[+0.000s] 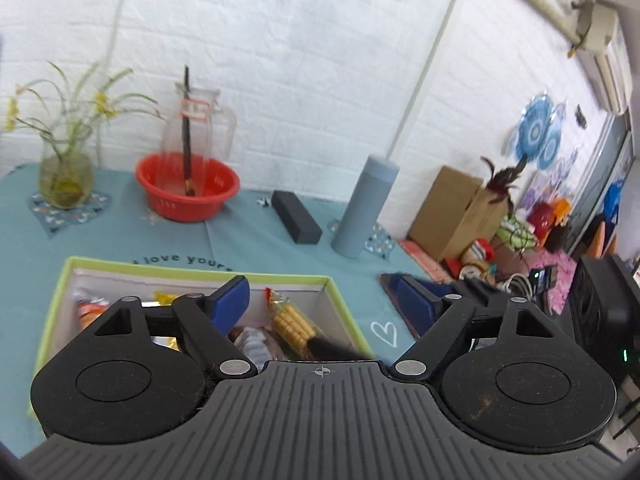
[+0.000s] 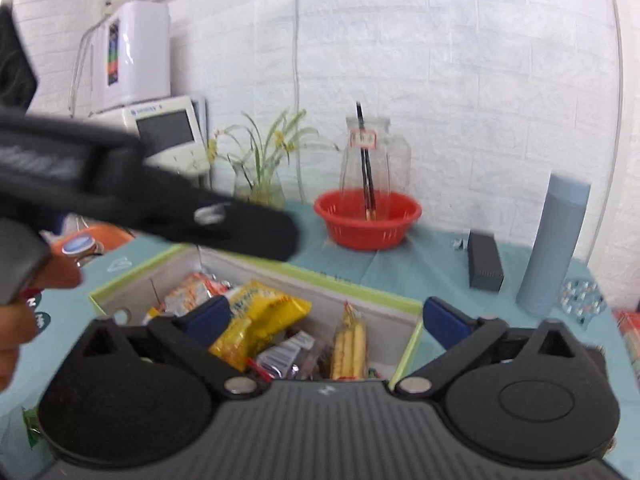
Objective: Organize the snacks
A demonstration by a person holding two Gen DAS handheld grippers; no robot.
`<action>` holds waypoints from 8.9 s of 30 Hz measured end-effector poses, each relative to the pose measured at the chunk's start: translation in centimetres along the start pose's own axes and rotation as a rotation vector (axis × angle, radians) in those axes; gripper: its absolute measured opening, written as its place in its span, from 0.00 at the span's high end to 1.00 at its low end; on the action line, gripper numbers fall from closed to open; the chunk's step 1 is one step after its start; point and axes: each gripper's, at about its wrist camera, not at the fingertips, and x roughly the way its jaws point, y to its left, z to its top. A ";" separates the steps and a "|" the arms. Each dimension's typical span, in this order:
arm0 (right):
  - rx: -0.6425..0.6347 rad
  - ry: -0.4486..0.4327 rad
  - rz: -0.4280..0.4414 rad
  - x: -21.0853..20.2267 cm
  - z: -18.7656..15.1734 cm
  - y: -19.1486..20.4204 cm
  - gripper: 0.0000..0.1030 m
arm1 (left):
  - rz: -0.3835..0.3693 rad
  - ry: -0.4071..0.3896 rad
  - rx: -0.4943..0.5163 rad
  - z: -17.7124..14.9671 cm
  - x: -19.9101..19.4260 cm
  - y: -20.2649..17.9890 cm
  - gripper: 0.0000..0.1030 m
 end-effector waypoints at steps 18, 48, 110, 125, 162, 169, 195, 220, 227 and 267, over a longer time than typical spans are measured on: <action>-0.086 0.248 0.006 -8.5 -11.4 6.7 0.01 | -0.174 0.378 -0.215 -13.1 0.7 -0.4 0.44; 0.160 0.205 0.110 -16.3 -15.7 13.1 0.01 | -0.048 0.314 -0.044 -18.8 -10.7 -3.0 0.53; 0.083 0.074 -0.039 -11.5 -8.5 3.2 0.01 | -0.100 0.157 -0.026 -7.1 -2.2 -1.3 0.32; 0.188 0.218 0.014 -11.7 -13.9 0.7 0.01 | -0.031 0.430 0.037 -12.9 6.4 -7.2 0.46; 0.054 0.237 0.037 -16.5 -14.2 13.5 0.01 | -0.172 0.261 -0.097 -17.2 -10.2 -1.1 0.50; 0.105 0.278 0.079 -14.7 -14.7 13.0 0.01 | -0.145 0.313 -0.202 -18.9 -10.7 0.9 0.50; 0.009 0.186 -0.004 -16.0 -12.4 13.0 0.26 | -0.138 0.311 -0.099 -16.8 -8.2 -3.4 0.82; -0.026 0.216 0.095 6.9 -1.8 1.5 0.07 | -0.008 0.277 -0.109 -2.3 11.4 5.6 0.63; -0.032 0.106 0.095 1.4 -0.7 2.1 0.08 | -0.035 0.146 -0.072 -1.2 4.5 3.5 0.41; 0.100 0.337 0.042 -3.2 -11.0 -1.1 0.08 | -0.109 0.520 0.049 -12.0 10.8 -5.6 0.82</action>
